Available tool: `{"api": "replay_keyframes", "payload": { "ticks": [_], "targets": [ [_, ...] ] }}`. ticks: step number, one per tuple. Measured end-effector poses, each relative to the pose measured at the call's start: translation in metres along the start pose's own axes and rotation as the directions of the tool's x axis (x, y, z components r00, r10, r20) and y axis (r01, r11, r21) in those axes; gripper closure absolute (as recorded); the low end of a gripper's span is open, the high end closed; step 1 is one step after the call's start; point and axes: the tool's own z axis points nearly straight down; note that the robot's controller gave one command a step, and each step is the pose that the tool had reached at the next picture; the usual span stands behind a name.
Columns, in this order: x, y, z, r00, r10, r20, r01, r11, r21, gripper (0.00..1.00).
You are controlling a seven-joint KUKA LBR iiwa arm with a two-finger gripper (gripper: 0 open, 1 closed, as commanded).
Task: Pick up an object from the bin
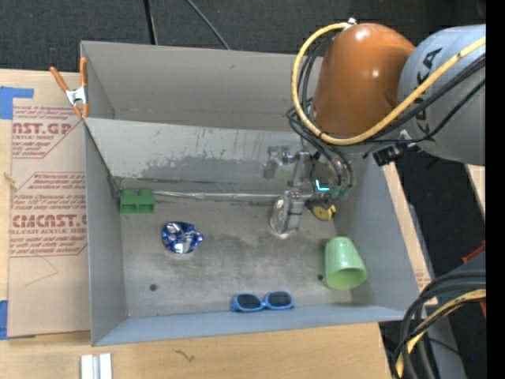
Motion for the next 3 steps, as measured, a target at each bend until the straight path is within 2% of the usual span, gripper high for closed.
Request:
{"api": "replay_keyframes", "payload": {
  "ticks": [1, 2, 3],
  "targets": [
    [-0.003, -0.107, 0.068, 1.0, 0.028, 0.002, -0.028, 1.0, 0.003, 0.0],
    [0.044, -0.145, 0.126, 0.972, -0.235, 0.001, 0.235, 0.972, -0.006, 0.0],
    [0.034, -0.16, 0.163, 0.711, -0.703, 0.008, 0.703, 0.711, -0.013, 0.0]
  ]
}}
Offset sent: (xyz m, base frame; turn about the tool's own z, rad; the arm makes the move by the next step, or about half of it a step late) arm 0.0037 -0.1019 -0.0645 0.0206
